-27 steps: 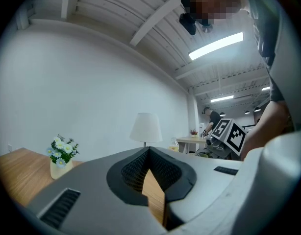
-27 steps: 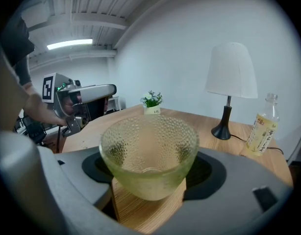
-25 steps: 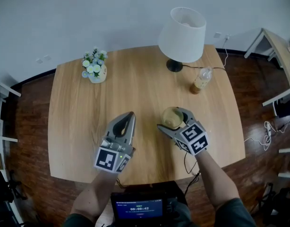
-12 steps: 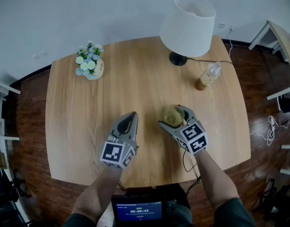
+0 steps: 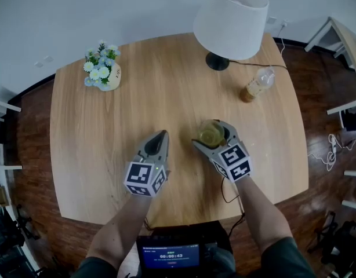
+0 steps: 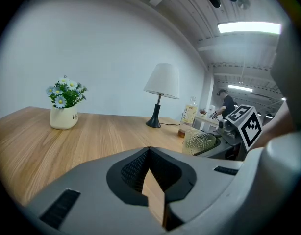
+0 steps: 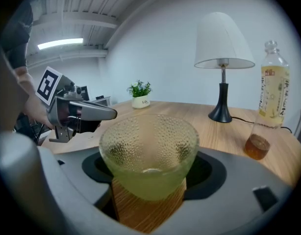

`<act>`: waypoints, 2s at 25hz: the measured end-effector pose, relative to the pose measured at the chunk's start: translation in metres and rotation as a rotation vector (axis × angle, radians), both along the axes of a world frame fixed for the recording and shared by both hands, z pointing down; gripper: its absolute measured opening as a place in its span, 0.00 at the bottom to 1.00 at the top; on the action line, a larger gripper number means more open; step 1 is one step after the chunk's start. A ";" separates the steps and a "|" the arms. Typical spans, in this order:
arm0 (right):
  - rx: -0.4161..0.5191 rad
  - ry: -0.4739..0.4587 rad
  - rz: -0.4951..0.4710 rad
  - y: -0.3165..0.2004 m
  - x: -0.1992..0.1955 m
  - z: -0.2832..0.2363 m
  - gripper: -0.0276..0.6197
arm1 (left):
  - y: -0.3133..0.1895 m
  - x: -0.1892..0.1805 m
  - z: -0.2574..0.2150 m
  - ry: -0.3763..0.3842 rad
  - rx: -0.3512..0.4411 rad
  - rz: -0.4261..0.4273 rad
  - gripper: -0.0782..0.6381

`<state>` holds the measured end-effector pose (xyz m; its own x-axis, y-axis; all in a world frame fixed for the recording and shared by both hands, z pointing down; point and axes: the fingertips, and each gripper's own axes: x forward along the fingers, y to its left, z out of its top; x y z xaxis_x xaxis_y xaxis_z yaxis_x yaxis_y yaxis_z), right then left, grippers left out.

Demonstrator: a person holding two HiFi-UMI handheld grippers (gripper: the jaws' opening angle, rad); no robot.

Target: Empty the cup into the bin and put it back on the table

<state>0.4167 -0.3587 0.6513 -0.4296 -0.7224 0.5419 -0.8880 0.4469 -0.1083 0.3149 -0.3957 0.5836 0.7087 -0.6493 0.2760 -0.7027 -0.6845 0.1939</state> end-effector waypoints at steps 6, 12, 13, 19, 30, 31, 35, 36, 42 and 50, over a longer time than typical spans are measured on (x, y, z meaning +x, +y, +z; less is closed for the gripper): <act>0.037 -0.020 0.001 -0.003 -0.001 -0.001 0.65 | -0.002 0.000 0.007 -0.012 -0.012 -0.010 0.11; 0.093 -0.013 -0.002 -0.002 -0.006 -0.005 0.66 | -0.002 0.002 0.015 -0.028 -0.026 -0.002 0.11; 0.094 -0.014 -0.001 -0.002 -0.006 -0.005 0.66 | -0.002 0.002 0.015 -0.026 -0.025 -0.003 0.11; 0.080 -0.006 -0.015 -0.001 -0.006 -0.002 0.67 | 0.001 0.007 0.014 -0.014 -0.021 0.007 0.11; 0.102 -0.009 0.001 0.018 0.002 -0.027 0.75 | 0.014 0.008 -0.012 0.004 0.005 0.000 0.11; 0.106 -0.008 0.001 0.022 0.003 -0.030 0.75 | 0.017 0.008 -0.016 0.007 0.008 0.001 0.11; 0.118 -0.020 0.017 0.039 0.007 -0.041 0.75 | 0.033 0.006 -0.030 0.016 0.021 -0.002 0.11; 0.125 -0.024 0.025 0.043 0.010 -0.046 0.75 | 0.036 0.005 -0.034 0.017 0.025 -0.006 0.11; 0.170 -0.057 0.067 0.074 0.025 -0.074 0.75 | 0.064 -0.002 -0.055 0.043 0.046 -0.034 0.11; 0.222 -0.089 0.045 0.113 0.026 -0.111 0.50 | 0.105 -0.008 -0.080 0.057 0.082 -0.047 0.11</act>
